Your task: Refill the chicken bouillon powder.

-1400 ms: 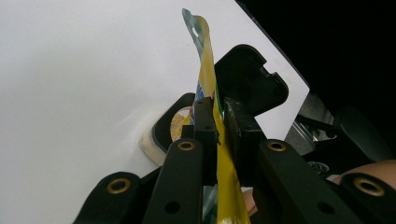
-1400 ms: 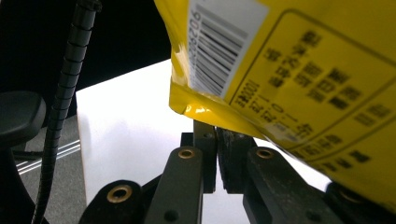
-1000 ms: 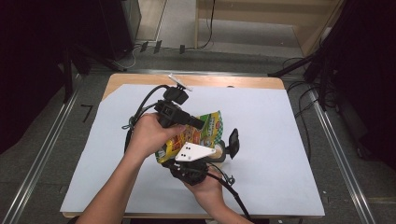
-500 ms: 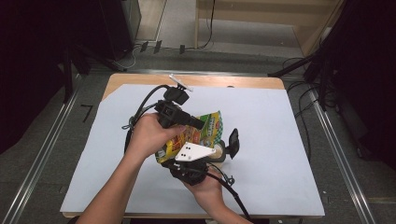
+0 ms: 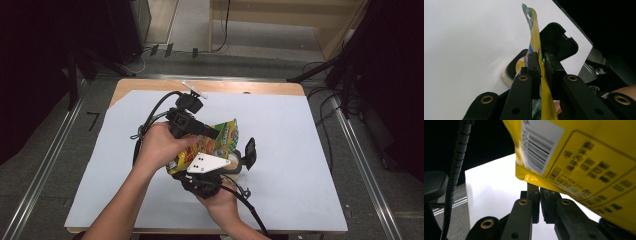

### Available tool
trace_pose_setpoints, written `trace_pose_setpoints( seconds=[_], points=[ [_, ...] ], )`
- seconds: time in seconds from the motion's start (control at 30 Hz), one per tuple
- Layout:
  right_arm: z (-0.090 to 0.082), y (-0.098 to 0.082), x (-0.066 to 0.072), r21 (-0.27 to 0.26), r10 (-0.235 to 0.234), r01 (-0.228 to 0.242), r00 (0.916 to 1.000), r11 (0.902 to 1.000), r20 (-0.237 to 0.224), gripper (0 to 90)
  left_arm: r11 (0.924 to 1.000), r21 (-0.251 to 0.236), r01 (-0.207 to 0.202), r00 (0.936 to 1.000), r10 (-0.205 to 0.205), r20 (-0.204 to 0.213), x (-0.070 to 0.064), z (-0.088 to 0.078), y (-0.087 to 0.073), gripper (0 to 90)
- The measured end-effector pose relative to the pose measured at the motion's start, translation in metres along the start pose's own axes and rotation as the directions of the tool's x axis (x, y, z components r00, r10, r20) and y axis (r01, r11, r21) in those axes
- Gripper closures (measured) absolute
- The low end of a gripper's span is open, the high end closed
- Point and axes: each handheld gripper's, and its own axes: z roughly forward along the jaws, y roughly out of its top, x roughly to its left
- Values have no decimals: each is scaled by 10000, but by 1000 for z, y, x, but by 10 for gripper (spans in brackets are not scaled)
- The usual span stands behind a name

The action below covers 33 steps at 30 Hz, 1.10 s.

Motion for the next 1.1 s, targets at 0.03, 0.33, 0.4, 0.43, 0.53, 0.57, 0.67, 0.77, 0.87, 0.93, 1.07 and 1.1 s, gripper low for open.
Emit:
trace_pose_setpoints(
  seconds=[0.03, 0.33, 0.4, 0.43, 0.53, 0.57, 0.67, 0.77, 0.87, 0.93, 1.07, 1.1],
  points=[
    [0, 0, 0, -9, -28, 28, 10000, 10000, 24, 882, 10000, 20, -15, 10000, 15, -10, 0, 0, 0, 838],
    [1, 0, 0, -30, 68, -68, 10000, 10000, -16, 879, 10000, -5, 11, 10000, -10, 28, 0, 0, 0, 835],
    [0, 0, 0, -24, 75, -75, 10000, 10000, -21, 879, 10000, -4, 4, 10000, -4, 29, 0, 0, 0, 835],
    [0, 0, 0, -18, 84, -84, 10000, 10000, -33, 878, 10000, -5, 7, 10000, -7, 34, 0, 0, 0, 835],
    [1, 0, 0, -16, 95, -95, 9999, 10000, -43, 879, 10000, -9, 25, 10000, -25, 32, 1, 0, 0, 834],
    [1, 0, 0, -13, 105, -105, 9999, 9999, -46, 879, 10000, -12, 25, 10000, -25, 36, 1, 0, 0, 834],
    [1, 0, -1, 2, 117, -117, 9999, 9999, -55, 880, 10000, 3, 24, 10000, -24, 43, 1, 0, 0, 834],
    [0, 0, -1, 20, 137, -137, 9999, 9999, -64, 880, 10000, 9, 32, 10000, -32, 43, 1, 0, 0, 833],
    [0, 0, -1, 30, 149, -149, 9999, 9999, -74, 880, 10000, 14, 32, 10000, -32, 47, 0, 0, 0, 833],
    [0, 0, -1, 37, 159, -159, 9998, 9999, -81, 880, 10000, 9, 11, 10000, -11, 34, 0, 0, 0, 832],
    [0, 0, 0, 54, 156, -156, 9998, 9999, -115, 879, 10000, 32, -46, 10000, 46, 20, -1, 0, -1, 831],
    [0, 0, 0, 51, 164, -163, 9998, 9999, -122, 879, 10000, 29, -26, 10000, 26, 1, -2, 0, -1, 831]
  ],
)
